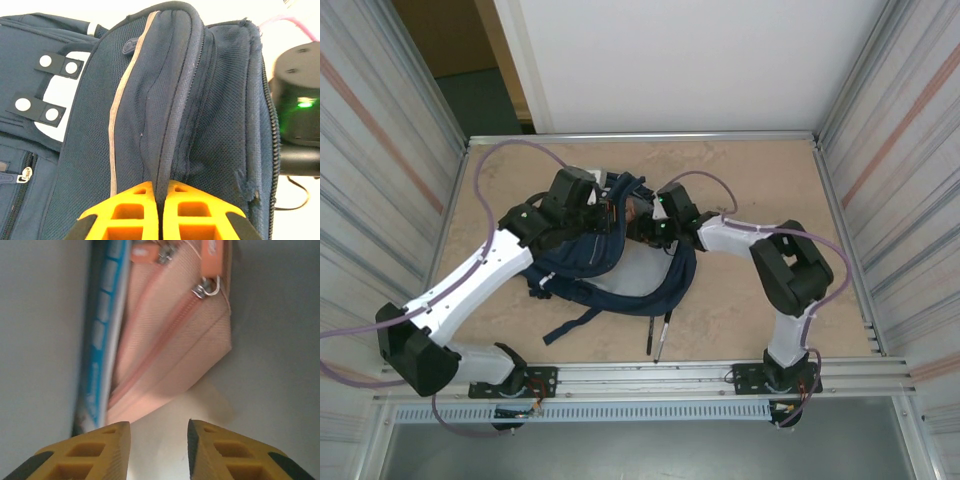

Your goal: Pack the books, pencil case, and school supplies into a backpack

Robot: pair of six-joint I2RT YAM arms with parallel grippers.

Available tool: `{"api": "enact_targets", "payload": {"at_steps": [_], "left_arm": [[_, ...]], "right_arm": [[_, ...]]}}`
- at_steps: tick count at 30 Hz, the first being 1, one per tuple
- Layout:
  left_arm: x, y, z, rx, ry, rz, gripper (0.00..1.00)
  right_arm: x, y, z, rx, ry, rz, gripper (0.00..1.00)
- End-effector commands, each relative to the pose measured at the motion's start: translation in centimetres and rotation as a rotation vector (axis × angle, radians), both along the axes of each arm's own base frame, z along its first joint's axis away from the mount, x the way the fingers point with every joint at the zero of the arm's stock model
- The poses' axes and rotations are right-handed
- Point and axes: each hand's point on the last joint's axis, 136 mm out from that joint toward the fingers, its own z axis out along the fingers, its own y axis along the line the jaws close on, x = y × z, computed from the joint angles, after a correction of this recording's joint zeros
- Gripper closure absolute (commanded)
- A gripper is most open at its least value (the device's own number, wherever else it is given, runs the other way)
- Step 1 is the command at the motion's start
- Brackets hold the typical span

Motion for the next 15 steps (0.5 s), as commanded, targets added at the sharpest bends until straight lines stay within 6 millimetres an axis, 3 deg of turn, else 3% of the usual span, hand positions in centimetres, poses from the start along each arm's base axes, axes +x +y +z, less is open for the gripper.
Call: {"api": "enact_targets", "payload": {"at_steps": [1,6,11,15], "left_arm": [[-0.1,-0.1,3.4,-0.113,-0.077,0.007,1.0],[-0.4,-0.2,3.6,-0.148,-0.086,0.0,1.0],[-0.9,-1.7,3.8,-0.16,-0.067,-0.095,1.0],[-0.8,-2.2,3.5,-0.167,-0.094,-0.127,1.0]], "right_arm": [[2.4,1.2,0.6,0.004,-0.103,-0.003,0.66],[4.5,3.2,0.0,0.057,-0.113,-0.005,0.72],[5.5,5.0,1.1,0.113,-0.129,0.024,0.99],[6.9,5.5,1.4,0.163,-0.138,0.011,0.99]]}}
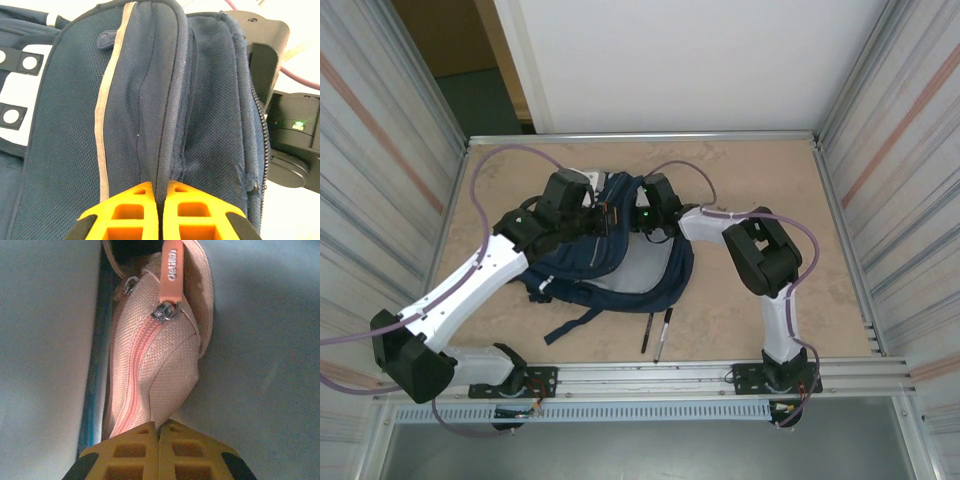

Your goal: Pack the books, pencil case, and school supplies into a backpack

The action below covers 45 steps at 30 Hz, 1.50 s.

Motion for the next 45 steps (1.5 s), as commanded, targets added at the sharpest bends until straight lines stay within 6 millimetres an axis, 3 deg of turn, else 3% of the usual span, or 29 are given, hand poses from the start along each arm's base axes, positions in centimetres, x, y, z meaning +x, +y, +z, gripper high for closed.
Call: {"api": "enact_targets", "payload": {"at_steps": [1,4,7,11,14,19,25,26,28,30,32,34,36,39,42,45], "left_arm": [[-0.1,-1.4,3.2,-0.089,-0.099,-0.076,1.0],[0.0,-0.8,3.0,-0.073,-0.103,-0.056,1.0],[0.6,0.4,2.5,-0.038,-0.104,-0.003,1.0],[1.5,1.8,0.9,0.006,-0.087,0.058,1.0],[2.5,2.1,0.0,0.013,-0.099,0.101,1.0],[3.8,2.0,-1.3,0.022,-0.072,0.161,1.0],[5.6,0.0,-4.7,0.037,-0.015,0.147,1.0],[5.8,-0.3,-5.3,0.039,-0.001,0.143,0.94],[6.1,-1.7,-5.9,0.024,0.031,0.098,0.73],[5.1,-2.4,-5.7,0.001,0.076,0.051,0.62],[3.5,-1.5,-5.5,-0.017,0.109,0.073,0.55],[1.7,1.1,-5.9,-0.014,0.148,0.169,0.46],[-0.4,4.4,-6.3,0.003,0.197,0.264,0.43],[-3.6,8.9,-7.4,0.052,0.255,0.381,0.36],[-5.5,10.9,-9.1,0.025,0.305,0.439,0.33],[-5.2,10.7,-10.7,-0.06,0.35,0.448,0.33]], "right_arm": [[1.9,1.2,0.9,0.074,-0.034,-0.01,0.99],[3.1,1.9,-0.1,0.087,-0.014,-0.012,0.98],[3.2,1.4,-0.9,0.028,-0.008,-0.015,0.93],[1.8,-0.1,1.6,0.004,-0.013,0.021,0.81],[0.1,-3.0,3.7,0.004,-0.013,0.012,0.72],[-2.9,-8.5,6.4,-0.004,-0.049,-0.028,0.7],[-7.5,-14.8,5.9,-0.184,-0.092,-0.133,0.64],[-8.1,-15.6,5.9,-0.204,-0.088,-0.147,0.62],[-10.0,-16.6,6.0,-0.227,-0.097,-0.143,0.61],[-11.7,-16.7,5.8,-0.245,-0.111,-0.112,0.6],[-13.4,-16.2,5.9,-0.275,-0.125,-0.061,0.59],[-15.0,-15.7,6.1,-0.319,-0.132,-0.012,0.57],[-16.5,-14.7,6.3,-0.339,-0.152,0.035,0.55],[-18.3,-11.9,6.5,-0.307,-0.164,0.109,0.54],[-19.3,-9.0,6.2,-0.314,-0.165,0.15,0.53],[-19.1,-6.8,5.0,-0.332,-0.176,0.142,0.52]]}}
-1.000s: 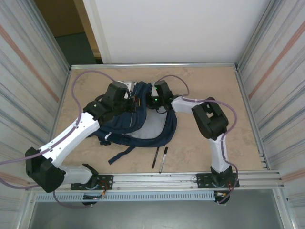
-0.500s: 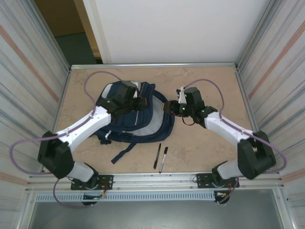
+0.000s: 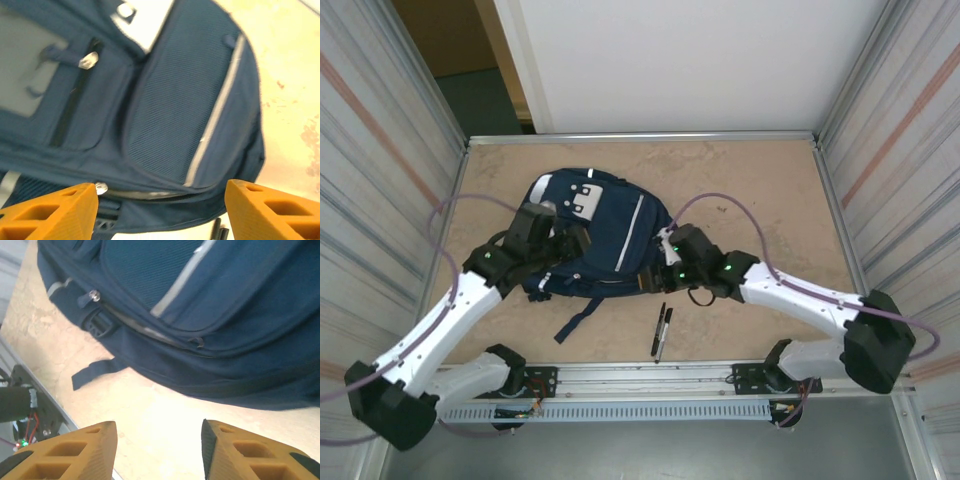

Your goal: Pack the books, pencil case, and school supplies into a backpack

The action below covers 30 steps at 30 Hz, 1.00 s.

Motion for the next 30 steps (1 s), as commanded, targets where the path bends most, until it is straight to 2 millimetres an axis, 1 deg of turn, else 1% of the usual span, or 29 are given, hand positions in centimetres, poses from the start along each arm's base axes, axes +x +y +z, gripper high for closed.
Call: {"api": "enact_targets", "payload": {"at_steps": [1,4,6,9,13,17,19,21,23,24,26,27,28,30], "left_arm": [[-0.8,0.5,-3.5,-0.044,0.125,0.065,0.33],[-0.6,1.1,-4.6,-0.02,0.175,0.129,0.33],[-1.0,2.1,-5.7,0.019,0.217,0.181,0.32],[-1.5,3.0,-6.8,0.026,0.253,0.24,0.32],[-1.8,4.7,-8.2,0.034,0.308,0.298,0.33],[-0.7,5.8,-10.4,-0.036,0.372,0.296,0.32],[0.2,5.4,-11.0,-0.084,0.372,0.266,0.32],[0.9,5.0,-11.3,-0.098,0.363,0.241,0.32],[1.5,5.0,-11.7,-0.098,0.351,0.248,0.38],[1.7,5.0,-12.0,-0.101,0.349,0.256,0.43],[2.1,4.7,-12.6,-0.121,0.339,0.257,0.61],[2.2,4.6,-12.7,-0.126,0.34,0.255,0.67],[2.2,4.6,-12.9,-0.122,0.348,0.258,0.75],[2.0,4.8,-12.9,-0.116,0.359,0.271,0.86]], "right_arm": [[1.4,1.9,-0.2,0.007,-0.027,-0.063,0.52],[1.5,3.3,-1.5,0.005,0.019,-0.074,0.51],[1.0,4.5,-2.0,-0.02,0.002,-0.048,0.5],[0.4,6.2,-2.4,-0.026,0.014,-0.021,0.49],[0.2,7.1,-2.7,-0.033,-0.01,-0.019,0.49],[0.4,7.6,-3.0,-0.07,-0.026,0.004,0.49],[0.3,7.9,-2.7,-0.085,-0.05,0.02,0.49],[0.4,8.1,-2.7,-0.087,-0.064,0.021,0.5],[0.2,8.6,-2.8,-0.081,-0.05,0.042,0.58],[0.1,8.9,-2.7,-0.077,-0.044,0.051,0.61],[-0.4,9.6,-2.7,-0.053,-0.034,0.075,0.66],[-0.7,9.9,-2.8,-0.042,-0.029,0.087,0.68],[-0.8,10.1,-3.0,-0.036,-0.026,0.095,0.68],[-0.9,10.6,-3.4,-0.047,-0.02,0.098,0.67]]}}
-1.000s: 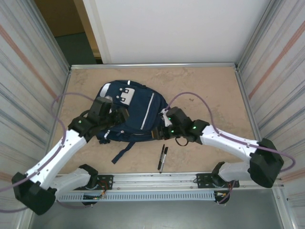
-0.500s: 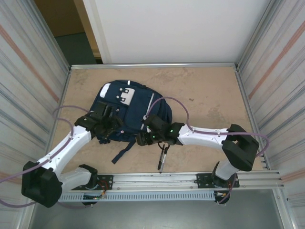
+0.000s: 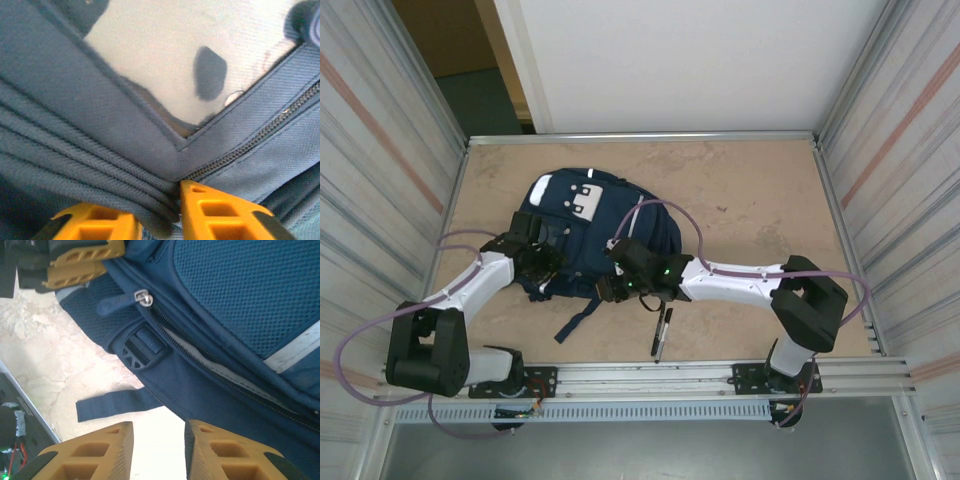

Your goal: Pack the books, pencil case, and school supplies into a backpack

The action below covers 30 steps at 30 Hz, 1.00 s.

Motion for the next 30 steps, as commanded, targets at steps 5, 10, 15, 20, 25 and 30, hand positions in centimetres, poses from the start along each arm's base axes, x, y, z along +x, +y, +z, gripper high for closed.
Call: {"api": "enact_targets", "payload": {"at_steps": [5,10,15,20,25,30], "left_arm": [[-0.3,-1.0,1.1,-0.086,-0.016,0.023,0.98],[-0.9,-1.5,4.1,-0.163,-0.071,0.066,1.0],[-1.5,-1.8,5.8,-0.183,-0.098,0.035,1.0],[-1.8,-3.3,6.4,-0.261,-0.083,-0.019,1.0],[-2.0,-4.1,6.5,-0.302,-0.075,-0.051,1.0],[-2.3,-4.5,6.8,-0.328,-0.074,-0.066,1.0]], "right_arm": [[0.5,2.0,0.6,-0.041,-0.032,-0.066,0.5],[1.2,3.4,2.7,-0.045,-0.015,-0.147,0.48],[0.8,5.4,4.0,-0.042,-0.114,0.066,0.49],[0.6,4.7,4.2,-0.199,-0.231,0.373,0.47],[1.4,4.2,3.1,-0.254,-0.185,0.374,0.46],[1.1,4.9,2.5,-0.298,-0.249,0.416,0.43]]}}
